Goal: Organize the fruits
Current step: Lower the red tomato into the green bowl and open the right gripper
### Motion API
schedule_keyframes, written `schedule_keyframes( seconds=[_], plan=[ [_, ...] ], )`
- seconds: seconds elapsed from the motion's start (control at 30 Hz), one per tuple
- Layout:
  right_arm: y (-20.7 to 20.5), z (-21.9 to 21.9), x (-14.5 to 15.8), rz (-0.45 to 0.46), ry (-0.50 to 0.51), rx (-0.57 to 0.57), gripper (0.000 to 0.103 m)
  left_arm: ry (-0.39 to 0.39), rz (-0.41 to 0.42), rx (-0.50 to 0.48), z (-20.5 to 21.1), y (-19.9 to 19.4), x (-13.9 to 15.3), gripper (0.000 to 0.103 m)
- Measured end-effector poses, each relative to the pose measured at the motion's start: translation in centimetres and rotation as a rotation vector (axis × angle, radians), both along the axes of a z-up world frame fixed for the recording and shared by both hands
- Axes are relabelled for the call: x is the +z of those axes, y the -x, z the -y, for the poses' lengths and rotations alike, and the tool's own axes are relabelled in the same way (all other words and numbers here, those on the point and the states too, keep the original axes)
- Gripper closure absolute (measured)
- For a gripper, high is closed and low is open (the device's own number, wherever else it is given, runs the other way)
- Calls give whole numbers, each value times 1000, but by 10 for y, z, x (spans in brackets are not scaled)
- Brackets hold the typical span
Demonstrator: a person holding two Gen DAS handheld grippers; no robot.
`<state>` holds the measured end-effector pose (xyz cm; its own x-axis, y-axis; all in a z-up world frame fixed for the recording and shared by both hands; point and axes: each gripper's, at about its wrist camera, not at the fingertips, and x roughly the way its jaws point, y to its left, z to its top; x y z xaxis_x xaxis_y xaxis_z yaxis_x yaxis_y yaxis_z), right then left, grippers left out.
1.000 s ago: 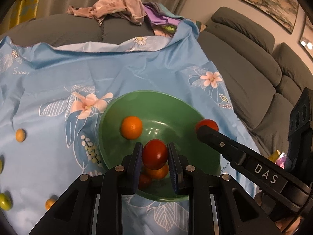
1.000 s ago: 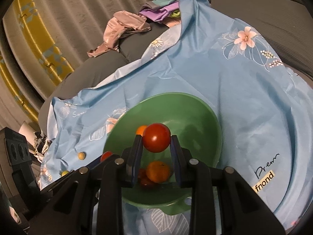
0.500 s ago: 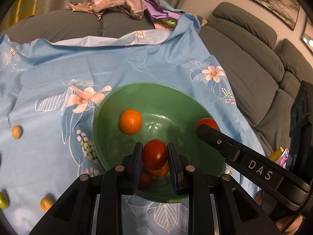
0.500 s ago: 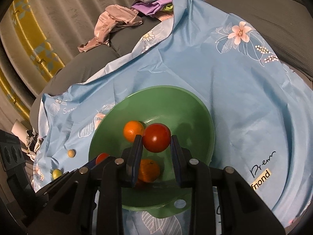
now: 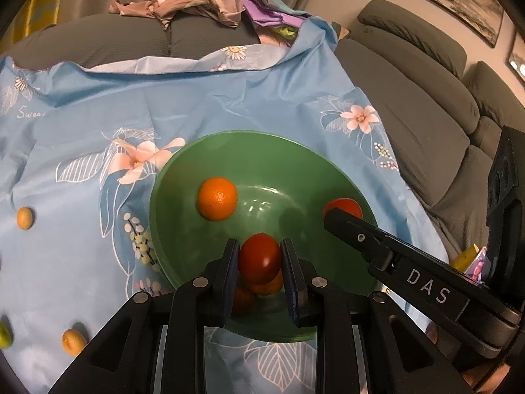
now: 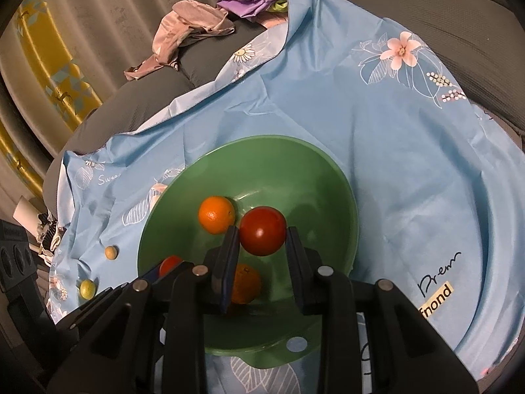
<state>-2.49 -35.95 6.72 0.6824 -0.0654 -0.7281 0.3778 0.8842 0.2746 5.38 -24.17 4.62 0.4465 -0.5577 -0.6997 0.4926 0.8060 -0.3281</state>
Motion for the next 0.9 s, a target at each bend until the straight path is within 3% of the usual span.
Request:
schedule_keyframes(
  seconds=[0.9],
  plan=[
    [-4, 1, -8, -45, 23, -12, 72, -15, -4, -7, 4, -1, -5, 78]
  ],
)
